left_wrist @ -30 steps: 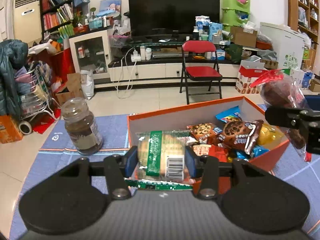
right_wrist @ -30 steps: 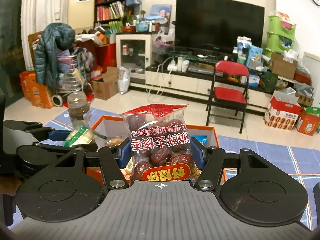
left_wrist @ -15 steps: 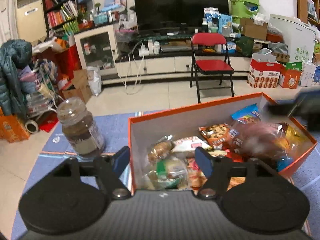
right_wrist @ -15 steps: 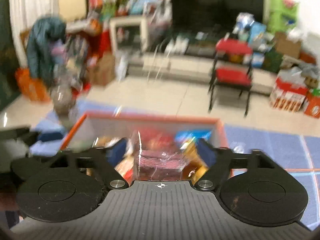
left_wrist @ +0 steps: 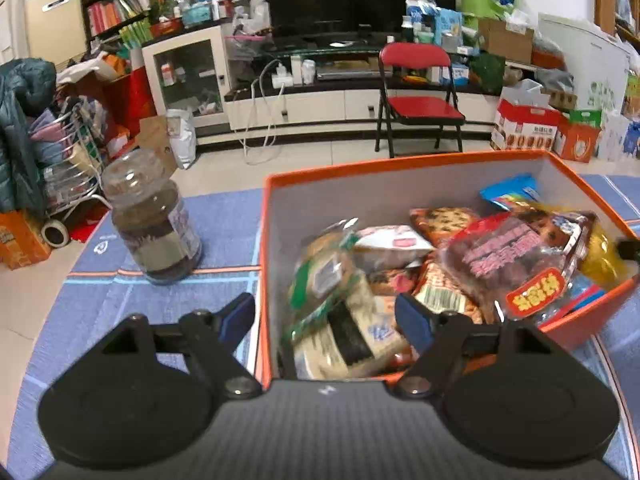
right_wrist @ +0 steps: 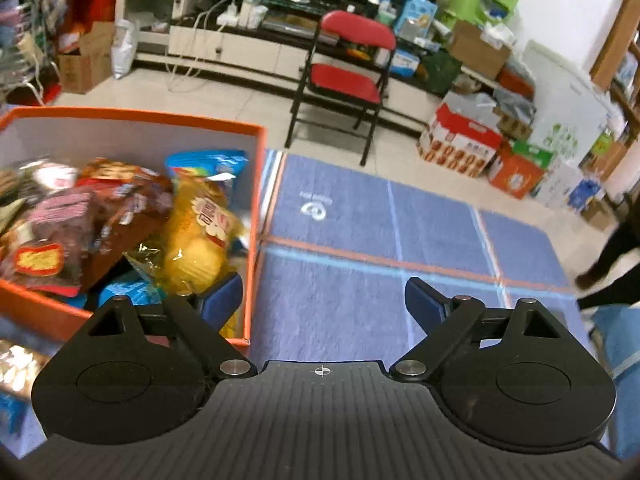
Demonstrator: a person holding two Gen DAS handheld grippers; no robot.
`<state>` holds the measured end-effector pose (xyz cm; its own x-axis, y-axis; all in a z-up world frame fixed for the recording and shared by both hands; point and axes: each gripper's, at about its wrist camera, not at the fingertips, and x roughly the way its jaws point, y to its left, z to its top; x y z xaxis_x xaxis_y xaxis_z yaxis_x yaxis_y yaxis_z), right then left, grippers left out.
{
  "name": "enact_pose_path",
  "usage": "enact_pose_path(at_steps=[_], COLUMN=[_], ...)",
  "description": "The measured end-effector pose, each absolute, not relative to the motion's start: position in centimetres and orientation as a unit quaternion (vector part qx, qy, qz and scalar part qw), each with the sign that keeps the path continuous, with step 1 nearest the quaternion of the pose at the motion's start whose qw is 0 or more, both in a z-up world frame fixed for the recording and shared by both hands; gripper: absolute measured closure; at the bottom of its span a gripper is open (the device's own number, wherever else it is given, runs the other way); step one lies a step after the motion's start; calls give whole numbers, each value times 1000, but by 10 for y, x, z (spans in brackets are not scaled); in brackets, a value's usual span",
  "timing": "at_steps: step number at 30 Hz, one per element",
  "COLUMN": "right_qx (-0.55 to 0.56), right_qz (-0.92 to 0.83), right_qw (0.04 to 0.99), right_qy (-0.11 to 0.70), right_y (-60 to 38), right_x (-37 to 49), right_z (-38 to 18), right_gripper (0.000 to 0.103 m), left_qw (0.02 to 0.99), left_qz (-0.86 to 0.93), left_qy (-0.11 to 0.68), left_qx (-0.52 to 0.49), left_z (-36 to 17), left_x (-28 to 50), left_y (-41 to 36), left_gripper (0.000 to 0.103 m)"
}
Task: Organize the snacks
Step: 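Move the right tool to a bread packet while the left tool approaches a blue wafer packet, then close the right tool on the bread packet while the left tool grasps the blue wafer packet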
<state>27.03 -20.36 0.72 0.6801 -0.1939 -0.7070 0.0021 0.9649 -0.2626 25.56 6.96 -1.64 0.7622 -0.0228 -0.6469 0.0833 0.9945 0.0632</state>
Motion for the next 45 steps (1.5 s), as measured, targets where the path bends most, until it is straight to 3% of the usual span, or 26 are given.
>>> enact_pose_path(at_steps=[3, 4, 6, 8, 10, 12, 14, 18, 19, 21, 26, 28, 33, 39, 43, 45], right_qx=[-125, -137, -131, -141, -174, -250, -298, -283, -288, -307, -309, -313, -358, -286, -279, -254], right_qz=[-38, -53, -51, 97, 276, 382, 423, 480, 488, 503, 538, 531, 518, 493, 445, 422], right_qw=[910, 918, 947, 960, 922, 868, 827, 778, 769, 752, 716, 718, 716, 727, 737, 750], right_qy=[394, 369, 289, 221, 210, 194, 220, 290, 295, 294, 320, 324, 302, 383, 426, 441], right_y=[-205, -203, -201, -190, -177, -154, -134, -119, -120, -117, -105, -106, -95, -107, -138, -157], right_x=[255, 247, 220, 185, 163, 149, 156, 193, 195, 202, 221, 225, 204, 219, 203, 192], right_z=[12, 17, 35, 49, 48, 30, 8, -23, -28, -36, -42, -41, -47, -47, -49, -48], right_gripper=[24, 20, 26, 20, 20, 19, 26, 40, 40, 51, 61, 62, 52, 55, 62, 61], left_qw=[943, 945, 951, 955, 959, 956, 946, 914, 902, 884, 851, 843, 827, 811, 793, 788], left_qz=[-22, -21, -26, -43, -73, -107, -143, -236, -258, -291, -361, -379, -406, -426, -455, -463], left_qy=[333, 325, 309, 292, 274, 268, 286, 302, 308, 312, 306, 297, 300, 299, 277, 289], left_qx=[22, 17, 12, 14, 26, 40, 58, 135, 159, 193, 227, 241, 247, 266, 295, 284], left_z=[-12, -8, 2, 11, 15, 11, 1, -25, -32, -45, -61, -62, -63, -66, -63, -64], left_x=[252, 249, 238, 220, 198, 178, 168, 155, 155, 154, 157, 159, 164, 163, 172, 184], left_y=[79, 82, 89, 98, 107, 116, 120, 116, 113, 110, 103, 98, 90, 80, 69, 63], left_gripper=[26, 26, 25, 23, 7, 3, 4, 12, 12, 12, 12, 12, 12, 12, 12, 12])
